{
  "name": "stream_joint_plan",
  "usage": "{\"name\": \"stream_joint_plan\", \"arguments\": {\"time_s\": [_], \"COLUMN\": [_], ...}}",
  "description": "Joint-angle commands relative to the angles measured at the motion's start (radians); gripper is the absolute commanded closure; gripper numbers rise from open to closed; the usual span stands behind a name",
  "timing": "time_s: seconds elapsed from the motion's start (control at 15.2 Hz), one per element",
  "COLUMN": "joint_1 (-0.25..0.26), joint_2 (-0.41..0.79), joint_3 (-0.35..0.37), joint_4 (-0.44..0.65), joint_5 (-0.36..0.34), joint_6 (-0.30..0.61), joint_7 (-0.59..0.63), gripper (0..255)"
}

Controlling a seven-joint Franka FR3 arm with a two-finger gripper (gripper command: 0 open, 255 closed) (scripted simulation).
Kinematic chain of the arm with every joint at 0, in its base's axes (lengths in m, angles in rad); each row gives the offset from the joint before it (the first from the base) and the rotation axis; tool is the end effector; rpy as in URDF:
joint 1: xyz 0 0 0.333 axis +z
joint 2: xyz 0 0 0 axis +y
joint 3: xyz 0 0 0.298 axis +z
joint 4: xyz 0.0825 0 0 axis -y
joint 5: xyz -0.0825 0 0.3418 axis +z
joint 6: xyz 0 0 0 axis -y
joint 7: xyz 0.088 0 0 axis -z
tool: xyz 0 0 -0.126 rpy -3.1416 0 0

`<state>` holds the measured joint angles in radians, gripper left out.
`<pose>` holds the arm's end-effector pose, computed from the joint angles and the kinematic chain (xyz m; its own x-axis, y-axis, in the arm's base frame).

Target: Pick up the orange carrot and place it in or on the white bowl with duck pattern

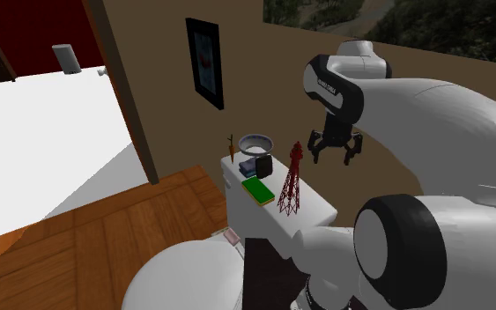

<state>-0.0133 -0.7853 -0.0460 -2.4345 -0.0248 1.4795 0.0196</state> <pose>0.2597 -0.0213 0.5182 0.9836 -0.0615 -0.1695 -0.0632 -0.9980 -0.0045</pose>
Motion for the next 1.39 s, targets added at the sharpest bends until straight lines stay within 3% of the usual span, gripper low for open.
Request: {"name": "stream_joint_plan", "arguments": {"time_s": [0.0, 0.73, 1.32], "joint_1": [0.000, 0.064, 0.065], "joint_2": [0.000, 0.130, 0.359], "joint_3": [0.000, 0.230, 0.422], "joint_4": [0.000, -0.033, 0.069], "joint_5": [0.000, 0.156, 0.159], "joint_6": [0.000, 0.308, 0.553], "joint_7": [0.000, 0.289, 0.536], "gripper": [0, 0, 0]}}
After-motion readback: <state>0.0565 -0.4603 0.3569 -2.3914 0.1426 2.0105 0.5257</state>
